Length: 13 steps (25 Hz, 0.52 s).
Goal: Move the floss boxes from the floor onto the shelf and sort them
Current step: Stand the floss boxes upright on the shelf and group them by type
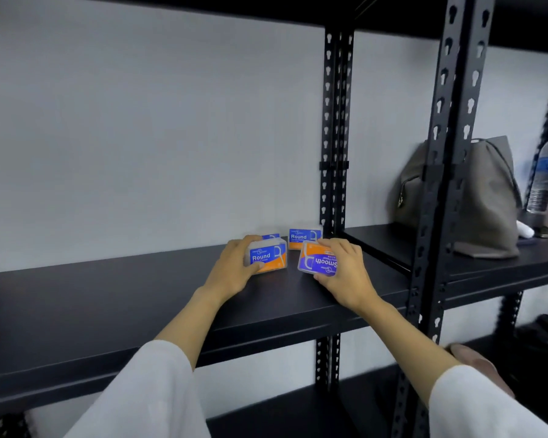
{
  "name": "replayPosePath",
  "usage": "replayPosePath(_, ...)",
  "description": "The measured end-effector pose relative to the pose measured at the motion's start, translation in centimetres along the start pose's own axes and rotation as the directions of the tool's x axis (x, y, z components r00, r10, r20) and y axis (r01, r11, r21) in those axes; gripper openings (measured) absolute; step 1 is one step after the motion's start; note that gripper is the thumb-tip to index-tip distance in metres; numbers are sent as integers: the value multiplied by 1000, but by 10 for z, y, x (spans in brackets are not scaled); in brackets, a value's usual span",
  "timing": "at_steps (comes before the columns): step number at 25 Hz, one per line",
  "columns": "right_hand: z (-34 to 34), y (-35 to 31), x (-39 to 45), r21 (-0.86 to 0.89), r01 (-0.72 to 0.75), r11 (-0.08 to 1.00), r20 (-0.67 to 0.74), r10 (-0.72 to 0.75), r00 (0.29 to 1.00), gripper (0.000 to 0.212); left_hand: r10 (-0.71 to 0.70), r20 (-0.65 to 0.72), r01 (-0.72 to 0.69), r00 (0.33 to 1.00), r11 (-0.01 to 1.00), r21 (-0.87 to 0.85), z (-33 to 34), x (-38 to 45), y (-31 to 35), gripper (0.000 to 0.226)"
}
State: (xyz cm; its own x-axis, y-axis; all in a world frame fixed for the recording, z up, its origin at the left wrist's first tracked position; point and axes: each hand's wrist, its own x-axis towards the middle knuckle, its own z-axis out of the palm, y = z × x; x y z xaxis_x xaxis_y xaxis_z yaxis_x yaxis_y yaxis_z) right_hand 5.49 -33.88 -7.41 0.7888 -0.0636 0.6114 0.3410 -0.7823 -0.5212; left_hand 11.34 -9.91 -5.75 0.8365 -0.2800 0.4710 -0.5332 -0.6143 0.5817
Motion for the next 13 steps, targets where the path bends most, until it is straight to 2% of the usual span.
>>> replayPosePath(4, -4, -14, -8, 35, 40, 999, -9, -40, 999, 71, -122, -83, 137, 989, 967, 213, -49, -38, -17, 52)
replayPosePath(7, 6, -41, -15, 87, 97, 992, 1, -97, 995, 69, -256, -61, 260, 965, 897, 358, -101, -83, -49, 48)
replayPosePath(10, 32, -87, -20, 153, 153, 976, 122, -172, 977, 71, -386, -56, 377, 921, 841, 388, -149, -130, -71, 44)
replayPosePath(13, 62, -135, -24, 197, 162, 967, 251, -210, 945, 73, -412, -8, 380, 911, 832, 404, -178, -161, -73, 42)
